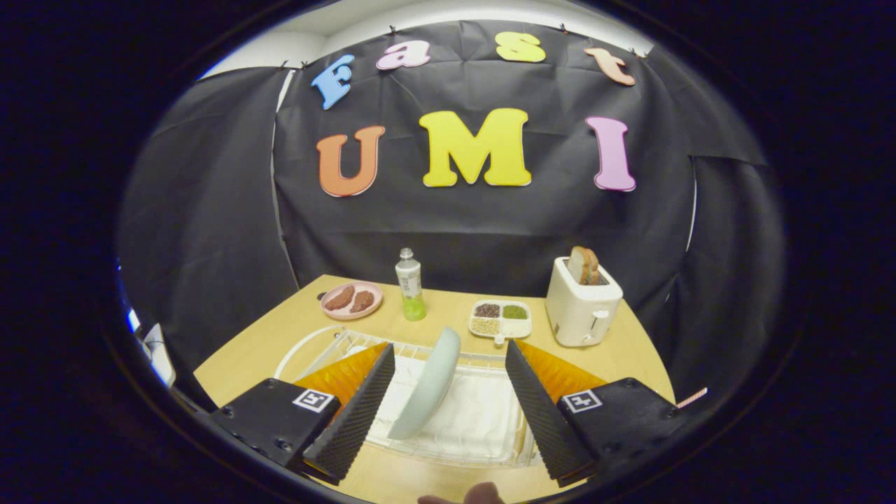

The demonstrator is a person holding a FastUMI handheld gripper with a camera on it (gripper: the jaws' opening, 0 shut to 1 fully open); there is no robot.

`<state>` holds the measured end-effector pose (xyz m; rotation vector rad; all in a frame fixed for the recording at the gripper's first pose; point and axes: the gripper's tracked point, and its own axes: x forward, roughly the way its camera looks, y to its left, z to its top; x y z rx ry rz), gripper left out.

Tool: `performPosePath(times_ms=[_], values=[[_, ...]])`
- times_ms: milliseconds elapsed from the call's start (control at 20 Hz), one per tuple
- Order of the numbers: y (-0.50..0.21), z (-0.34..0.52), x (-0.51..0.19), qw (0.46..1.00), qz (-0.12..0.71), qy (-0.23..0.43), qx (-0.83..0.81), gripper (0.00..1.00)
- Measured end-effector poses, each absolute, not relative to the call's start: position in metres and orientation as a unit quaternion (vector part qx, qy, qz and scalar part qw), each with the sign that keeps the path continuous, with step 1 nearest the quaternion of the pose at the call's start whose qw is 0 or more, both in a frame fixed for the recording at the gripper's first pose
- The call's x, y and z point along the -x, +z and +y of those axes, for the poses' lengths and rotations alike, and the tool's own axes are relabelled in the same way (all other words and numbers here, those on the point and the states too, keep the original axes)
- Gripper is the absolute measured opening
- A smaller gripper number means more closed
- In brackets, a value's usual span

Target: Take the plate from the dish rack, then take the spoon from the basket and place it into the plate.

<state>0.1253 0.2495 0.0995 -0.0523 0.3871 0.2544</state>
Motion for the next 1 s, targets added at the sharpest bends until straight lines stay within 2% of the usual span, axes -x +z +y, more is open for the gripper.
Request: performPosePath(times_ms=[300, 650, 750, 1000], values=[[0.069, 0.284, -0.145, 0.953, 0.263, 0.142, 0.043, 1.0], [0.038, 0.279, -0.182, 0.928, 0.359, 0.096, 0.027, 0.98], [0.032, 0.279, -0.186, 0.923, 0.374, 0.089, 0.024, 0.94], [0.015, 0.284, -0.19, 0.909, 0.408, 0.081, -0.008, 0.75]])
